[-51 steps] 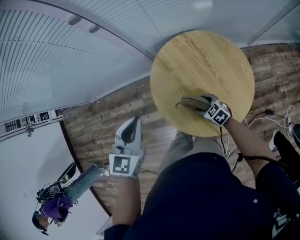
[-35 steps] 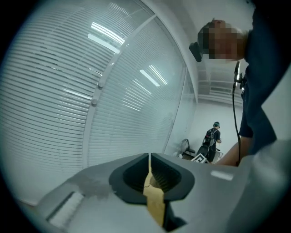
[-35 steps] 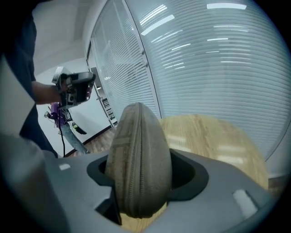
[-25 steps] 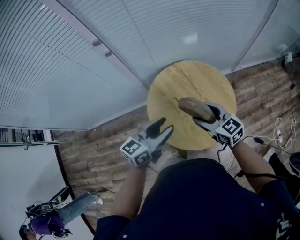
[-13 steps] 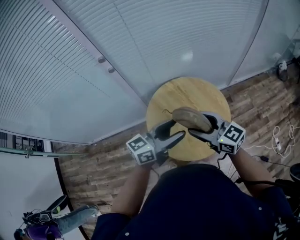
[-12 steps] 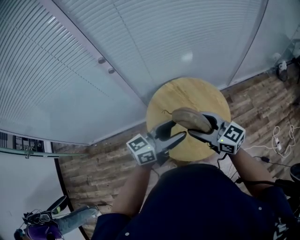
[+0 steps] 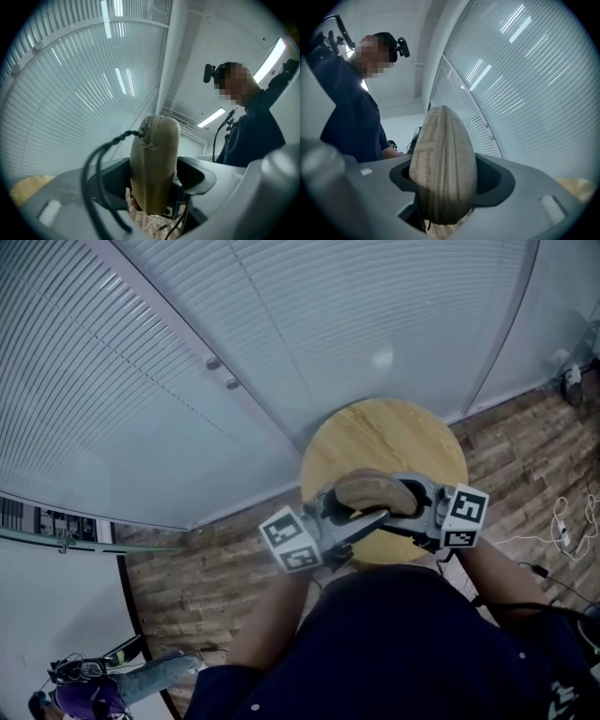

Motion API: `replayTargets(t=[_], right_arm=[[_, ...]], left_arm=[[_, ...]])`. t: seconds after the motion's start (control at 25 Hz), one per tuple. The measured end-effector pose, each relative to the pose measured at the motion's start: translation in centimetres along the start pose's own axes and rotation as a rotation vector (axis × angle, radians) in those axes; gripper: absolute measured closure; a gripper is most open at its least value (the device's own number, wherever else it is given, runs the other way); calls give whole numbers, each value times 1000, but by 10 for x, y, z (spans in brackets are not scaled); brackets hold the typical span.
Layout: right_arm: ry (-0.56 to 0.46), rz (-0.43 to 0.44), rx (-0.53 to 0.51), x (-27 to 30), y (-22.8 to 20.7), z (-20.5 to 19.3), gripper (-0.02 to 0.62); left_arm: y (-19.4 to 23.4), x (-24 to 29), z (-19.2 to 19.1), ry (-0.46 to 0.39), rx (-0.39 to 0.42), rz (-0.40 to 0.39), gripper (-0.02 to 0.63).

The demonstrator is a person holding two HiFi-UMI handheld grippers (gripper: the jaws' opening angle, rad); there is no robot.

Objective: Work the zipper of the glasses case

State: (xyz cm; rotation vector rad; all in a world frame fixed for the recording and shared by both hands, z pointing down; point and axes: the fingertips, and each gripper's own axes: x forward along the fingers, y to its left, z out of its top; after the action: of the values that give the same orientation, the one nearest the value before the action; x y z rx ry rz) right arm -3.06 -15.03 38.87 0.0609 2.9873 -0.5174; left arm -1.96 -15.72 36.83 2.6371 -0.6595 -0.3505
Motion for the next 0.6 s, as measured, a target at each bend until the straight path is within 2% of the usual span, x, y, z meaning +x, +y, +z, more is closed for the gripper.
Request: replayTargets(t=[0.4, 0.6], right_arm=[[-88, 163, 113, 16, 22, 5, 295], [-100, 189, 139, 28, 21, 4, 295]], left_arm=[[-15, 6, 16, -5, 56, -44, 295], [-11, 3, 22, -14, 44, -45, 290]])
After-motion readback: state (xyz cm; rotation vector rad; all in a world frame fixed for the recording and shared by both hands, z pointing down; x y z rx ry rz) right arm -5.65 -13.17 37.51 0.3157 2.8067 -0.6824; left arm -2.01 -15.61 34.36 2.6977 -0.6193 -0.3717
